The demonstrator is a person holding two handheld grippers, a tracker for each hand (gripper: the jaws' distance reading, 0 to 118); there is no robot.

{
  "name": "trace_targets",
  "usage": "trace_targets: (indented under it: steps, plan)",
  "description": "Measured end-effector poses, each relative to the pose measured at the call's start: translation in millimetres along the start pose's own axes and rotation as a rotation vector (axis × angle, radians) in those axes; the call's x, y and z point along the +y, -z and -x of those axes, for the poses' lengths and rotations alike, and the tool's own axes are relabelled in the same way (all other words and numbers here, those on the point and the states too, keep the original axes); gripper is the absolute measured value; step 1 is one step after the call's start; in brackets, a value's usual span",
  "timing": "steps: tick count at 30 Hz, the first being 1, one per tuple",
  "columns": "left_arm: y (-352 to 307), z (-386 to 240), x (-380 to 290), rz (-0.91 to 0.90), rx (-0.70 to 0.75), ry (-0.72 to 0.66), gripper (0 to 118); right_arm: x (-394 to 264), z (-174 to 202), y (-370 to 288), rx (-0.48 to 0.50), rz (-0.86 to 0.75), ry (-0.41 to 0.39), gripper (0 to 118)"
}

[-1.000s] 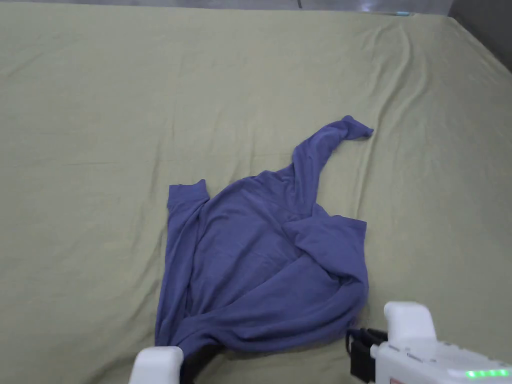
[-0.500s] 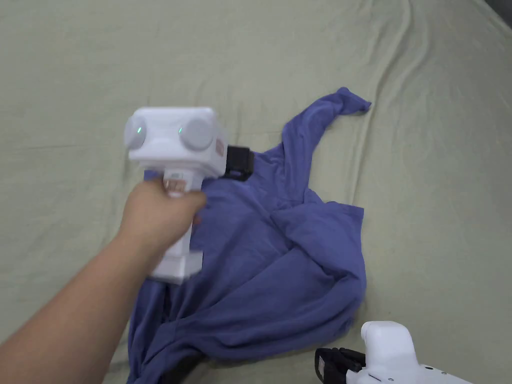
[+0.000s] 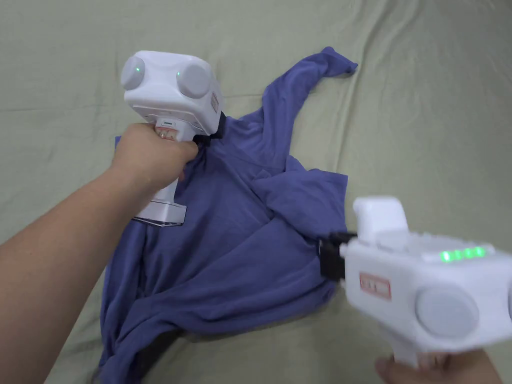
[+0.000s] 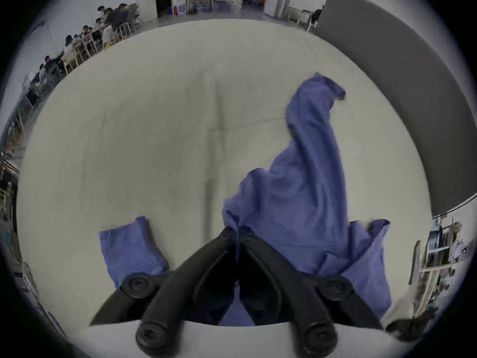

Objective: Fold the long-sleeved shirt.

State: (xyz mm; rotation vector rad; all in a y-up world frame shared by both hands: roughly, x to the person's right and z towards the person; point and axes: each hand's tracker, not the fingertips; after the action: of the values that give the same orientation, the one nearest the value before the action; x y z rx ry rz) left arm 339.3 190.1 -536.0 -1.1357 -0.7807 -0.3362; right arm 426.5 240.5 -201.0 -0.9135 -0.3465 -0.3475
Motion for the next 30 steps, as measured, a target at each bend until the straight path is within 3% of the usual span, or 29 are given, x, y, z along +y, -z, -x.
trace_targets:
  steps: [1, 2, 4, 5, 6, 9, 11, 13, 14, 15, 17, 18, 21, 25, 28, 30]
  plan:
    - [-0.1, 4.6, 4.9, -0.013, -0.001, -0.007, 0, 17.4, 0.6, 8.2, 0.009, 0.006, -0.024, 28]
    - [0.4, 9.2, 11.0, -0.020, -0.001, -0.012, 0, 37.2, 2.2, 18.9, 0.014, 0.031, -0.029, 84]
    - [-28.9, -11.7, -18.1, -0.037, -0.004, -0.007, 0, 63.8, 6.5, 47.5, -0.002, 0.085, -0.014, 115]
    - [-28.8, -12.8, -18.3, -0.036, -0.006, -0.007, 0, 70.9, 10.0, 60.7, 0.034, 0.106, 0.021, 118]
    - [-28.0, -13.7, -18.8, -0.035, -0.004, -0.007, 0, 87.5, 15.0, 86.9, 0.012, 0.062, -0.007, 113]
    - [-23.3, -11.8, -15.2, -0.035, 0.012, -0.013, 0, 104.3, 32.6, 148.0, -0.089, 0.217, -0.077, 115]
    - [-29.3, -16.0, -22.1, -0.031, 0.021, -0.024, 0, 78.8, 26.1, 138.5, -0.157, 0.237, -0.124, 101]
    - [-30.6, -16.3, -25.6, -0.033, 0.022, -0.029, 0, 74.1, 20.5, 147.0, -0.232, 0.287, -0.115, 31]
    - [-36.8, -15.9, -30.3, -0.036, 0.021, -0.038, 0, 78.5, 14.4, 141.5, -0.167, 0.246, -0.057, 21]
    - [-44.4, -15.2, -35.7, -0.038, 0.020, -0.050, 0, 81.4, 11.1, 131.3, -0.134, 0.235, -0.022, 19]
    - [-53.9, -12.7, -42.6, -0.049, 0.012, -0.090, 0, 84.3, 10.4, 107.9, -0.178, 0.166, -0.088, 16]
    - [-61.0, -11.1, -46.1, -0.062, -0.001, -0.112, 0, 86.4, 2.0, 91.1, -0.155, 0.139, -0.096, 15]
    - [-82.6, 11.8, -27.9, -0.118, -0.062, -0.175, 0, 102.2, -20.7, 25.6, -0.061, 0.049, -0.032, 15]
    - [-166.9, 23.7, -9.5, -0.269, -0.067, -0.196, 0, 143.0, -49.1, -68.9, -0.127, -0.120, -0.069, 14]
    - [-239.5, 34.3, 25.6, -0.415, -0.063, -0.216, 0, 199.7, -62.7, -126.2, -0.130, -0.212, -0.032, 14]
    - [-287.3, 42.3, 51.0, -0.518, -0.048, -0.225, 0, 246.8, -67.7, -155.7, -0.192, -0.285, -0.054, 14]
